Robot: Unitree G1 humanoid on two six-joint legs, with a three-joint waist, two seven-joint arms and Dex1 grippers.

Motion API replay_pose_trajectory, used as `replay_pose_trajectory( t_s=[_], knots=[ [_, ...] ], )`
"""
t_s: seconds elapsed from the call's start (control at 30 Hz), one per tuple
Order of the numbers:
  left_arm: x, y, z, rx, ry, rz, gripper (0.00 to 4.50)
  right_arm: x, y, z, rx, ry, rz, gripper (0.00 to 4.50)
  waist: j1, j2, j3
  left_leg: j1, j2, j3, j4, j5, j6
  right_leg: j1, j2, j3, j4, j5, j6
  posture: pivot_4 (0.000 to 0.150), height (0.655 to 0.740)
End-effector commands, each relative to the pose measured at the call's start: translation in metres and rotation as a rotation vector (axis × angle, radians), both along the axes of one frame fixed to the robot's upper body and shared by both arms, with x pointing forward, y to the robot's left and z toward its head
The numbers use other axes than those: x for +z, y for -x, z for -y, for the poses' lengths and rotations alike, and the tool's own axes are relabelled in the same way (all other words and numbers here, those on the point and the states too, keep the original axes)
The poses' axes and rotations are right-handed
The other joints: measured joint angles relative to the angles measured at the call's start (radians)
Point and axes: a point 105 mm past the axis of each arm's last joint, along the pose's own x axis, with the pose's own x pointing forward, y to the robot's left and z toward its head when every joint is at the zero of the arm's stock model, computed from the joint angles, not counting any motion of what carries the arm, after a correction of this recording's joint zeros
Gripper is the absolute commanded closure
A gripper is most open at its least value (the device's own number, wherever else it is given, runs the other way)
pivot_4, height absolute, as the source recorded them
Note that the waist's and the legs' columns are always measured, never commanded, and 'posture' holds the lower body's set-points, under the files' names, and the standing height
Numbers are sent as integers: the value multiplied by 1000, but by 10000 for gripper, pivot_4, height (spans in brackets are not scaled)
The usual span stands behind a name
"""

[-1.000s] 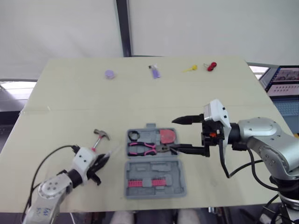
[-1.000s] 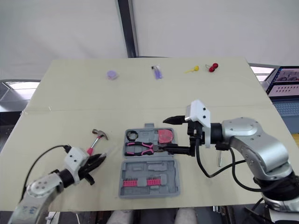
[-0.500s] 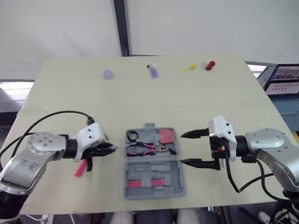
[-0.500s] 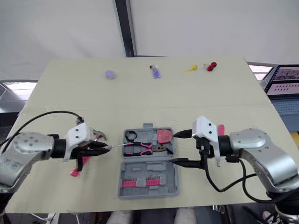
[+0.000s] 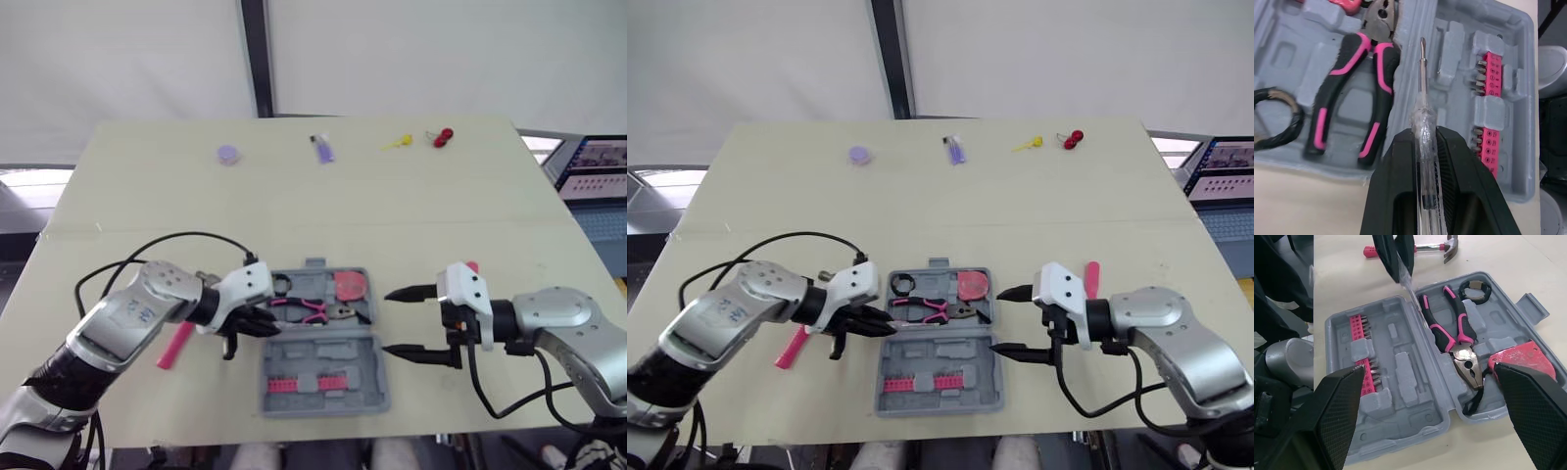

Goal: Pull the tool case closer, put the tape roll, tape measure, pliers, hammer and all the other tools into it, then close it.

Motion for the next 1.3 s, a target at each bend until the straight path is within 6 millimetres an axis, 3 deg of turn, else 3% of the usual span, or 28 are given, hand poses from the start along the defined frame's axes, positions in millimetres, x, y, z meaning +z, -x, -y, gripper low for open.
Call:
replay_pose_trajectory(
  t_s=[0.03, 0.5, 1.3],
  knots=[
    [0, -3, 13, -28, 0, 20, 44153, 9, 3, -2, 14, -3, 41, 0, 2, 0, 0, 0, 0, 0, 0, 0, 0, 0, 0, 0, 0, 0, 0, 1500, 7400],
    [-14, -3, 41, -59, -38, 39, 44153, 9, 6, -2, -5, -6, 29, 0, 2, -1, 1, -1, 0, 0, 2, 0, 0, 0, 0, 0, 0, 0, 0, 1500, 7400],
    [-29, -1, 46, -90, -71, 48, 44153, 14, 7, 1, -20, 1, 31, 0, 3, -1, 1, -1, 0, -1, 3, 0, 0, 0, 0, 0, 1, 0, 0, 1500, 7400]
  ],
)
